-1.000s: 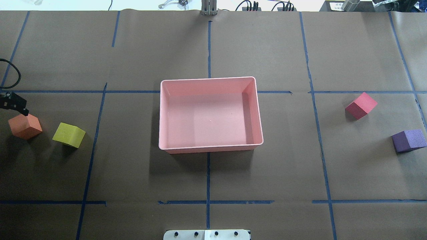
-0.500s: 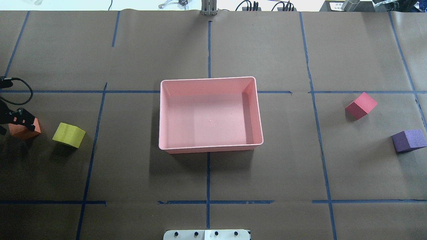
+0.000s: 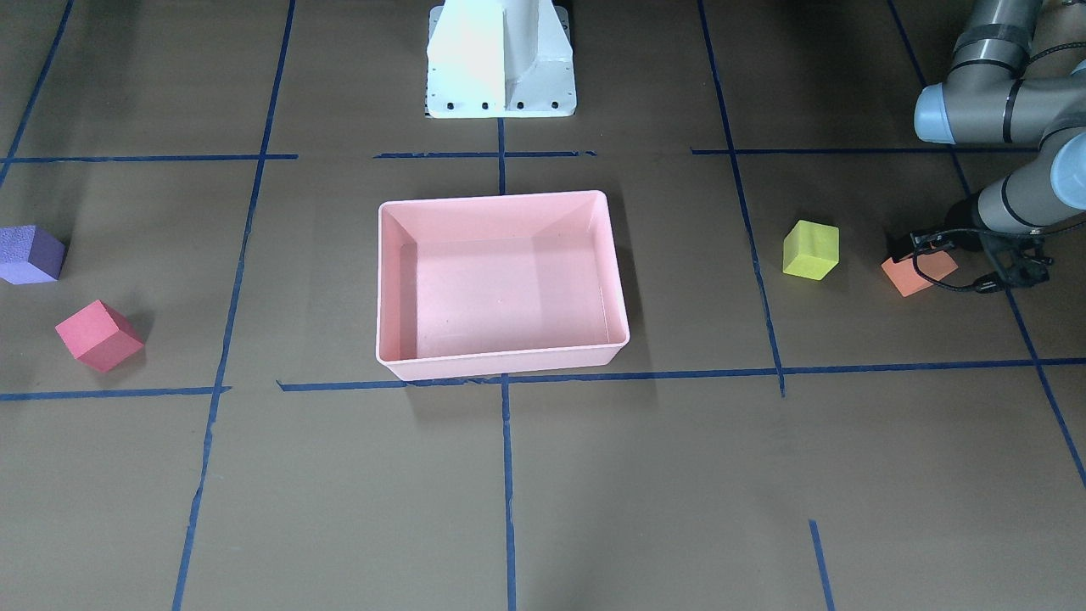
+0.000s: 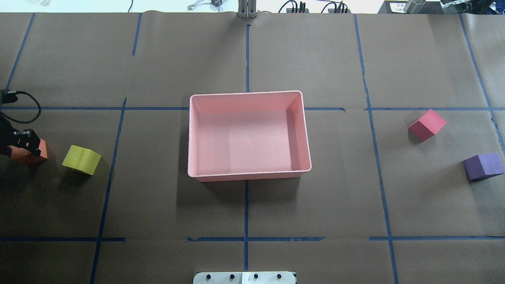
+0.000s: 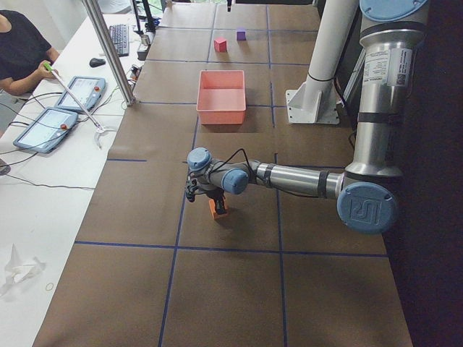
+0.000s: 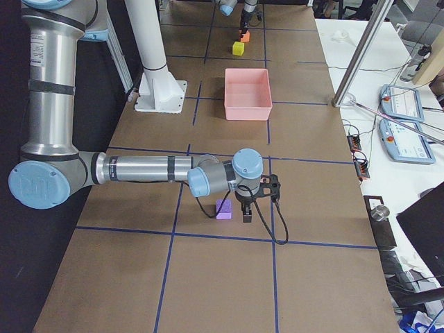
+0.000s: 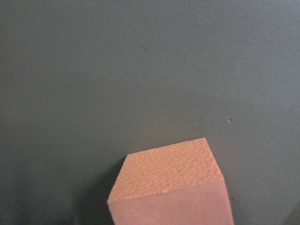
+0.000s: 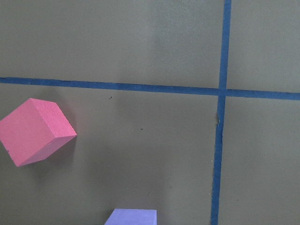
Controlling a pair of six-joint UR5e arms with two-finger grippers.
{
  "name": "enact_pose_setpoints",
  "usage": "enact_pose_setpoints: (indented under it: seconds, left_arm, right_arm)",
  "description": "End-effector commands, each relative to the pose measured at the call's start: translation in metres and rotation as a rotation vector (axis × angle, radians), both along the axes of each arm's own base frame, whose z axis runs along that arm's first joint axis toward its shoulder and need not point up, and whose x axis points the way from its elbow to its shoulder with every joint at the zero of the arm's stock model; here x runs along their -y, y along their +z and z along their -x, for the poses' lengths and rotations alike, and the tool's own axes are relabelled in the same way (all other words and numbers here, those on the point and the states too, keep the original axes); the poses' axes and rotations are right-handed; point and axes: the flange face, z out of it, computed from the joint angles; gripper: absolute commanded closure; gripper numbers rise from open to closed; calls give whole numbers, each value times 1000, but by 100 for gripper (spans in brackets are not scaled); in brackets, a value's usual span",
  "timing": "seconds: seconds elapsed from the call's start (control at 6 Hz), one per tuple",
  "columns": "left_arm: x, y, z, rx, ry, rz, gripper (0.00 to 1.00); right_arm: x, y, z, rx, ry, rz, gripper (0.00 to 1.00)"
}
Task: Place blocks into pink bin with both arms
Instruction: 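Grasp the orange cube with the left gripper, then drop the orange cube into the bin while the right gripper reaches the pink cube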
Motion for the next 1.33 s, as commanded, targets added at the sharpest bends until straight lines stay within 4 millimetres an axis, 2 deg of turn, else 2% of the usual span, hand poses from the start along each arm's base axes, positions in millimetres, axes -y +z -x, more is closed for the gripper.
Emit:
enact_pose_setpoints:
  seconds: [0.0, 0.17, 0.33, 0.5, 0.67, 0.83, 1.0, 1.17]
  left_arm:
    - [20, -90, -13, -76, -82, -58, 100]
    - [36, -170, -26, -164, -168, -26, 100]
    - [40, -239, -33, -254, -212, 9, 100]
    - [31, -314, -65, -326, -213, 17, 100]
    - [5, -376, -141, -364, -165, 62, 100]
    - [-15, -402, -189, -351, -190, 18, 99]
    - [-25, -411, -227, -329, -204, -34, 94]
    - [-17, -408, -245, -311, -212, -34, 68]
  right_arm:
    - [3, -8, 2, 21, -6, -11, 0]
    - [13, -19, 14, 38, -25, -23, 0]
    - [22, -28, 35, 43, -32, -2, 0]
    - [28, -36, 52, 48, -35, 15, 0]
    - [32, -39, 71, 44, -65, 13, 0]
    - [37, -49, 93, 47, -58, 45, 0]
    - [47, -47, 119, 9, -72, 55, 0]
    - [56, -50, 139, 5, -56, 96, 0]
